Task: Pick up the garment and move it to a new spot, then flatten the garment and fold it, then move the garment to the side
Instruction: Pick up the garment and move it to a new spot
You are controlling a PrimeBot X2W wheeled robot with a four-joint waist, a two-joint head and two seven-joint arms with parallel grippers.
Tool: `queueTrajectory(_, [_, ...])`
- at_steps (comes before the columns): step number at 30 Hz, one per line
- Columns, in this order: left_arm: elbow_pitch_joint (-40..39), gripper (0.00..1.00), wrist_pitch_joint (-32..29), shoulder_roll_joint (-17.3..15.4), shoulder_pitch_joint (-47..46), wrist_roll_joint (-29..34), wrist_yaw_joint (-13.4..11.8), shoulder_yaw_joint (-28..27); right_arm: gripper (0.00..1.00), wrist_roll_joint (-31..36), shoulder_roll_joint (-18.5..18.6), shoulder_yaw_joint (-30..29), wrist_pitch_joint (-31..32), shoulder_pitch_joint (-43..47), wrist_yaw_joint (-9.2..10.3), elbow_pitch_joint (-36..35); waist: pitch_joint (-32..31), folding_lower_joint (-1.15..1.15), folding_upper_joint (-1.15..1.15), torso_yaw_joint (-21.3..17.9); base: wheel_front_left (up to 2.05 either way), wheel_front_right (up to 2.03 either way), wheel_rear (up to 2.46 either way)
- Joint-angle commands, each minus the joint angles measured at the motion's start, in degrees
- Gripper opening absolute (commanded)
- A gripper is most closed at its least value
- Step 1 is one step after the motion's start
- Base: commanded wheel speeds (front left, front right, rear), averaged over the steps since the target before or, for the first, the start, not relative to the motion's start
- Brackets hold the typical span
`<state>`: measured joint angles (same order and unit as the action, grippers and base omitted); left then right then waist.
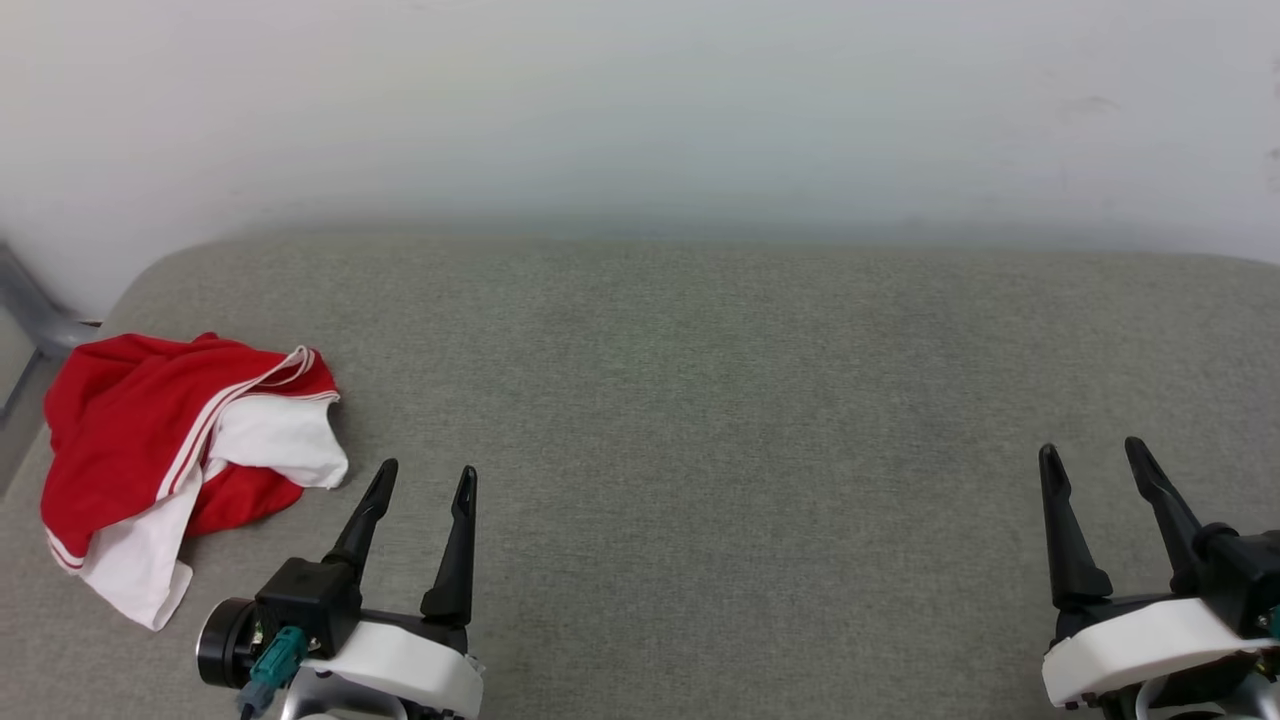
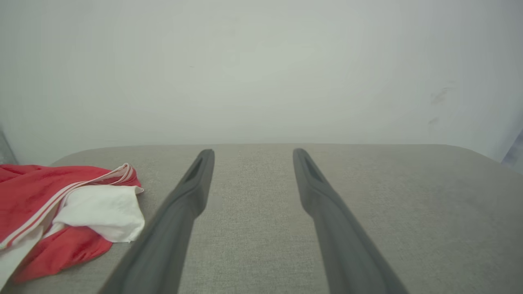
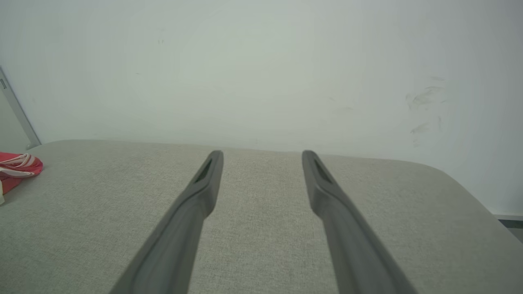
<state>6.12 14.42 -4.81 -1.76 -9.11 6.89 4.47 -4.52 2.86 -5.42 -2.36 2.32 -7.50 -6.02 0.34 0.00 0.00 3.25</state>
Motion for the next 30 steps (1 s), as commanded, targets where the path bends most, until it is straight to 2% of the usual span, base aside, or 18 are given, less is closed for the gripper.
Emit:
queueTrajectory(1, [0.2,1.0,0.5,0.1,-0.2,1.1,0.2,-0.2,1.0,0.5,0.0,0.0,-0.4,0.6,0.02,-0.6,-0.1,0.0,0.0,0.7,0.0,0.0,0.0])
queueTrajectory(9, [0.9,1.0,0.8,0.7,-0.7,0.3,0.3,-2.2,1.0,1.3,0.0,0.6,-0.3,0.6,0.02,-0.9,-0.4,0.0,0.0,4.8,0.0,0.0,0.0])
queueTrajectory(30, [1.9,1.0,0.8,1.0,-0.6,1.3,0.3,-8.2,1.0,0.2,0.0,4.1,-0.4,-2.2,0.02,-0.1,-0.8,0.0,0.0,18.7,0.0,0.0,0.0])
